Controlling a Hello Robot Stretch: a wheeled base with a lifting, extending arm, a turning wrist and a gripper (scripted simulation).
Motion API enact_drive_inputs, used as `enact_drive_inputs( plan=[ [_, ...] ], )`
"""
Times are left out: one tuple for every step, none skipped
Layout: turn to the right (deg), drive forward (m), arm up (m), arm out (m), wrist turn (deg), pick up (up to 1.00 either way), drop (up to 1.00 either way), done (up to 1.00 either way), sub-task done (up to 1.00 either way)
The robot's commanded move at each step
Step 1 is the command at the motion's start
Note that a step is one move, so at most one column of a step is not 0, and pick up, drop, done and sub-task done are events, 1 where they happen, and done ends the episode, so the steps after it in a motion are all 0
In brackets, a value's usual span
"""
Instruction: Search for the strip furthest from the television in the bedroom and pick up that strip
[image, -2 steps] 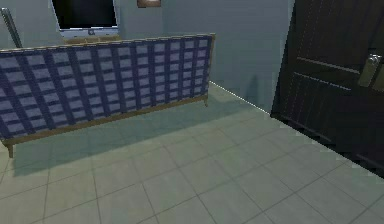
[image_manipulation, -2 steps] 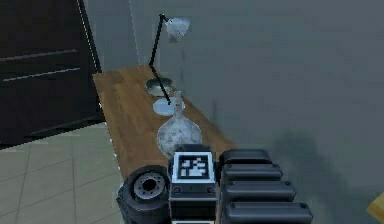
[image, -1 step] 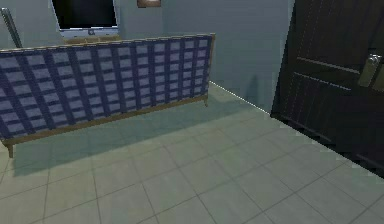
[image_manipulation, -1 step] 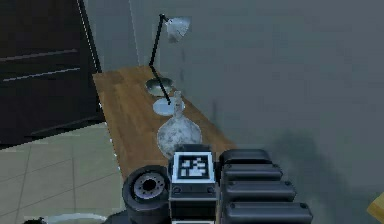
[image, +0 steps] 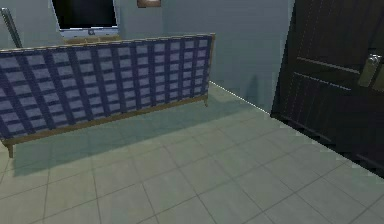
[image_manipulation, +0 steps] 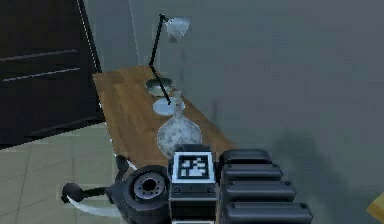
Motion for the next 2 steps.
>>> enact_drive_inputs(
  plan=[
    [0.0,0.00,0.00,0.00,42.0,0.00,0.00,0.00,0.00],
    [0.0,0.00,-0.28,0.00,0.0,0.00,0.00,0.00,0.00]
  ],
)
